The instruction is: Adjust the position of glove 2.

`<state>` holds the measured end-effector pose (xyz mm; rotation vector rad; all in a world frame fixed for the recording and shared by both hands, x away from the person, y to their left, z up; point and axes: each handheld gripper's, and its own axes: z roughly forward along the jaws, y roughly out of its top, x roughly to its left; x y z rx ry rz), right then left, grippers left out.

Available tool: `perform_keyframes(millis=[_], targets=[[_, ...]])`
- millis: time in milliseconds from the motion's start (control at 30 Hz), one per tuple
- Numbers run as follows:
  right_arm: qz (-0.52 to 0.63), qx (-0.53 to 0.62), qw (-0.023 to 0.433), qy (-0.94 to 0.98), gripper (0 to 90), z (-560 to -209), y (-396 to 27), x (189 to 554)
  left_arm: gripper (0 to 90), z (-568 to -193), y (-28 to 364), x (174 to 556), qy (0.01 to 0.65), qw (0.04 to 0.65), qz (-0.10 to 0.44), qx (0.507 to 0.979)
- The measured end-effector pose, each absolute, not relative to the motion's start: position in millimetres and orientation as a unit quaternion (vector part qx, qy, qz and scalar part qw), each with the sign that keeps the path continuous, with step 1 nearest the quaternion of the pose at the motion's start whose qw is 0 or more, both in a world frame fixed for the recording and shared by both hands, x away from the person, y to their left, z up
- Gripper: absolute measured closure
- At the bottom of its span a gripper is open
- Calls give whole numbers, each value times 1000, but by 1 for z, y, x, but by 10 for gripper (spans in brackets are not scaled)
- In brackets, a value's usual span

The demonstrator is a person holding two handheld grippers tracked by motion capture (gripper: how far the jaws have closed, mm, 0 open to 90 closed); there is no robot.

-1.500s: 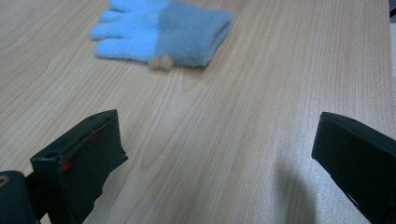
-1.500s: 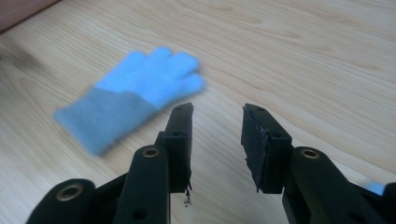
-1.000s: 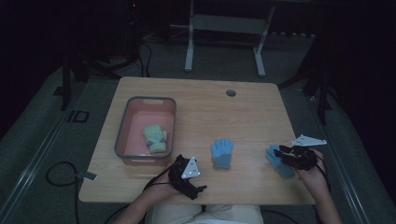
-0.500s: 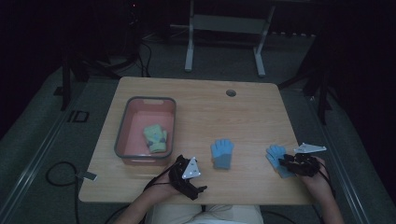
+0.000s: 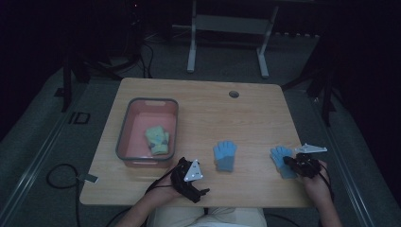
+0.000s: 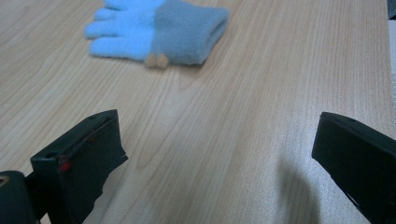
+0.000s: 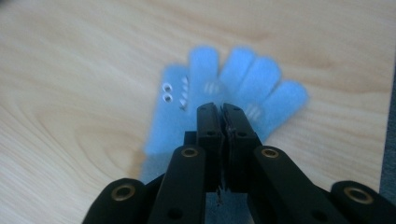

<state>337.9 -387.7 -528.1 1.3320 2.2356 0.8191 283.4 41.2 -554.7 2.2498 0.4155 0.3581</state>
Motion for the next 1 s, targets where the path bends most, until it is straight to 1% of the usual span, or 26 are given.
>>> perform_keyframes(millis=[167,233,300,400,700,1000], targets=[[315,478,237,785,872,-497,-364,332,16,-555,41,284,163,400,144,890],[327,480,241,778,872,-485,-354,331,16,-555,41,283,163,401,142,890],[326,481,253,774,872,-477,-343,330,16,-554,41,283,163,402,143,890],[330,487,255,768,872,-473,-327,330,16,-554,41,283,164,402,142,889],[330,507,251,755,872,-474,-296,339,16,-554,42,284,163,404,139,889],[311,524,226,760,871,-511,-287,342,16,-554,42,284,164,406,138,888]])
